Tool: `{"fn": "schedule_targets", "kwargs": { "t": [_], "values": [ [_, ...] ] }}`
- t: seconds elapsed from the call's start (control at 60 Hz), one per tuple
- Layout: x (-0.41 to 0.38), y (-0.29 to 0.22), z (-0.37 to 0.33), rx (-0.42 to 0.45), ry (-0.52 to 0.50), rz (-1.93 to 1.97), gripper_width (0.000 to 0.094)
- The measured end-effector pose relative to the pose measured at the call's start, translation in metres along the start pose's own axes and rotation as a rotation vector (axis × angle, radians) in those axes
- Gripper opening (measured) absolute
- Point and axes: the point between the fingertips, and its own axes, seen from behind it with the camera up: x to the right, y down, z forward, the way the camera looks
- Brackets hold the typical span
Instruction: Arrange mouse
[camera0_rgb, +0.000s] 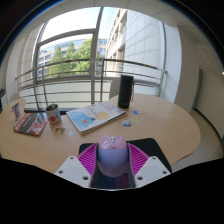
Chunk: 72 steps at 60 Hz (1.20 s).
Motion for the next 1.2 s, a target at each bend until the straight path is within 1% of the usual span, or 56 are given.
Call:
{"fn": "schedule_targets", "kwargs": {
  "t": [0.05, 0.067, 0.1, 0.217, 0.25, 0.267, 0.3, 0.367, 0.383, 0.417, 0.483, 0.633, 0.783, 0.9, 1.1, 1.2],
  "values": [
    [0.019, 0.02, 0.007, -0.05, 0.02, -0.002, 0.0426],
    [0.029, 0.035, 0.016, -0.059, 0.023, -0.001, 0.0426],
    [0.038, 0.044, 0.022, -0.074, 0.028, 0.005, 0.0436],
    [0.049, 0.082, 0.035, -0.151, -0.001, 0.057, 0.0547],
    [0.051, 0.078, 0.035, -0.123, -0.007, 0.075, 0.0565],
    [0.052, 0.078, 0.034, -0.124, -0.004, 0.08, 0.0574],
    [0.054, 0.075, 0.032, -0.133, 0.008, 0.082, 0.0627],
    [0.055, 0.074, 0.029, -0.136, 0.016, 0.076, 0.0845],
    [0.054, 0.074, 0.027, -0.141, 0.017, 0.077, 0.0853],
    [0.055, 0.071, 0.018, -0.151, 0.023, 0.079, 0.0825],
    [0.053, 0.065, 0.0, -0.146, 0.032, 0.075, 0.0861],
    [0.048, 0.046, -0.055, -0.136, 0.059, 0.046, 0.0844],
    [0.049, 0.029, -0.129, -0.128, 0.09, 0.033, 0.0842],
    [0.052, 0.016, -0.188, -0.09, 0.116, 0.005, 0.0847],
    [0.048, 0.014, -0.276, -0.055, 0.132, -0.014, 0.0849],
    [0.04, 0.02, -0.309, -0.056, 0.115, -0.025, 0.0844]
  ]
}}
